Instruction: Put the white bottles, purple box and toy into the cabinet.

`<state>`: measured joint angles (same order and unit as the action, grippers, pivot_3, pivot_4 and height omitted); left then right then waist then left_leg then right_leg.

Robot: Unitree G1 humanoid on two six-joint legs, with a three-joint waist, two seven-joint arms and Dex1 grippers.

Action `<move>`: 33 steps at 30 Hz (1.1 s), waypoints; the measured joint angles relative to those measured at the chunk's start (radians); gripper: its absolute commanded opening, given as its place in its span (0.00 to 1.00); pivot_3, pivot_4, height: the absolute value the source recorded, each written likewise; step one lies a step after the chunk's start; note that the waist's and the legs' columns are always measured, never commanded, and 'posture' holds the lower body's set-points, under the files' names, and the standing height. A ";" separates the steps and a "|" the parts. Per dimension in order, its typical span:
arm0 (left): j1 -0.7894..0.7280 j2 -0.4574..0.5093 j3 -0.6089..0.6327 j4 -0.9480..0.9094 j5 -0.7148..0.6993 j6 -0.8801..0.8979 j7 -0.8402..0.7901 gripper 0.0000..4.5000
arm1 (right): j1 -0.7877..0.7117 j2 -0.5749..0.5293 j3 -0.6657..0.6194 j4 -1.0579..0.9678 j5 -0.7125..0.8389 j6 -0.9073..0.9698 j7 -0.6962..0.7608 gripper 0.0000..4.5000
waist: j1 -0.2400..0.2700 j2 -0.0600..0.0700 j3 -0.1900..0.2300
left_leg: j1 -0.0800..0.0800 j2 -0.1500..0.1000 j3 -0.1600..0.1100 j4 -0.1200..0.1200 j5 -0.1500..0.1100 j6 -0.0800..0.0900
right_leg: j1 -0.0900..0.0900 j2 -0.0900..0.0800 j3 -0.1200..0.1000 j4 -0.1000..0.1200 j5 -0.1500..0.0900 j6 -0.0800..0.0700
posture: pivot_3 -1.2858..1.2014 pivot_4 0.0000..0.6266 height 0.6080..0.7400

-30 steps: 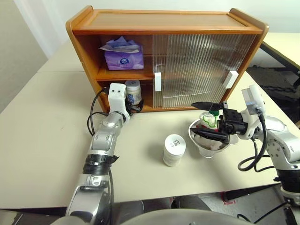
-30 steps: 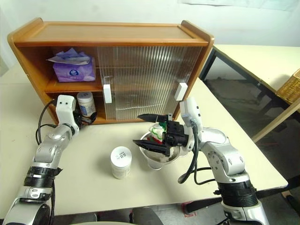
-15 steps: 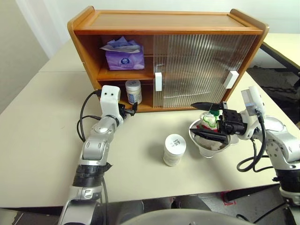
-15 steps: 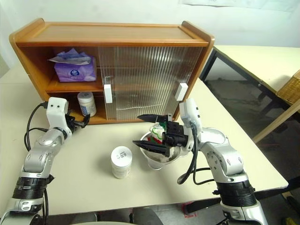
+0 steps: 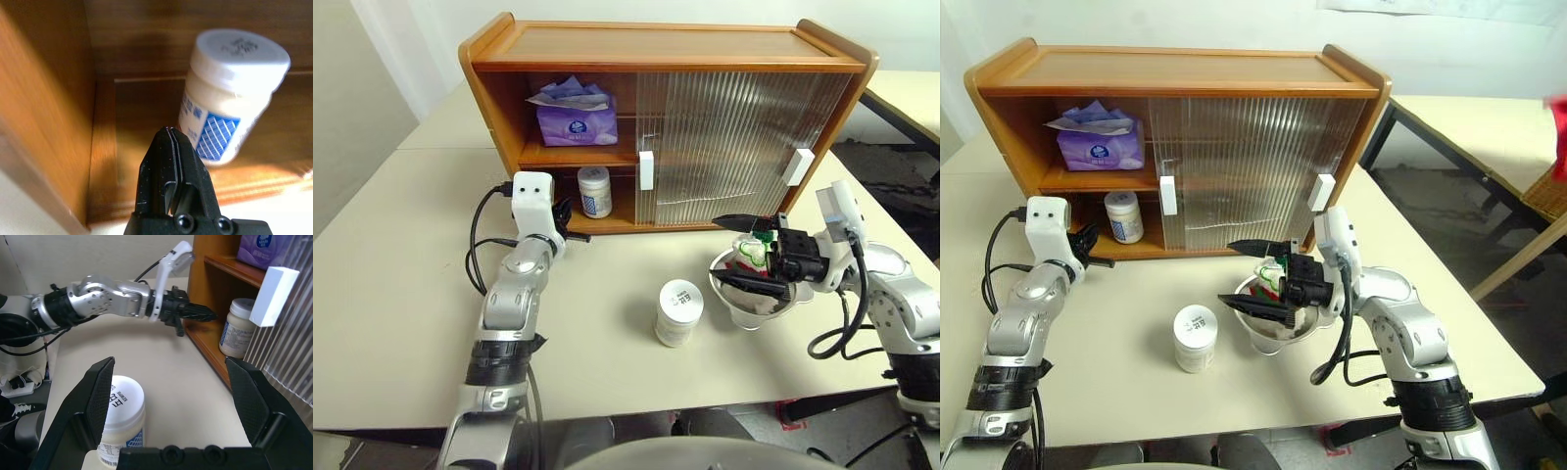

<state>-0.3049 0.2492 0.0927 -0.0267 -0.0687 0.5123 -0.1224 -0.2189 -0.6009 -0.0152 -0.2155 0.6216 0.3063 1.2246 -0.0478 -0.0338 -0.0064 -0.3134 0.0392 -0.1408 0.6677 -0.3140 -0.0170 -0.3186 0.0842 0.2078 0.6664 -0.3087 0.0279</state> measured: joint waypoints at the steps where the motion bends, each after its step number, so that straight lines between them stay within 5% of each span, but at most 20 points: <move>1: -0.013 0.000 -0.001 0.014 0.003 -0.004 0.003 0.01 | -0.002 0.000 0.001 -0.002 0.000 0.003 -0.001 1.00 | 0.000 0.000 0.000 | 0.000 0.000 0.000 0.000 0.000 0.000 | 0.000 0.000 0.000 0.000 0.000 0.000 | 0.48 0.00 1.00; 33: -0.168 -0.034 -0.084 0.234 0.106 -0.065 0.007 0.01 | -0.007 0.012 0.019 -0.036 0.001 0.027 -0.043 1.00 | 0.009 -0.003 0.002 | 0.000 -0.001 0.000 0.003 0.003 0.010 | 0.001 0.000 -0.001 0.000 0.000 0.000 | 0.48 0.00 1.00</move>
<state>-0.4726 0.2151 0.0084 0.2076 0.0375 0.4476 -0.1151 -0.2262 -0.5889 0.0042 -0.2515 0.6228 0.3336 1.1811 -0.0387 -0.0370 -0.0042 -0.3137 0.0383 -0.1406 0.6705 -0.3112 -0.0066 -0.3175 0.0841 0.2073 0.6662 -0.3084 0.0277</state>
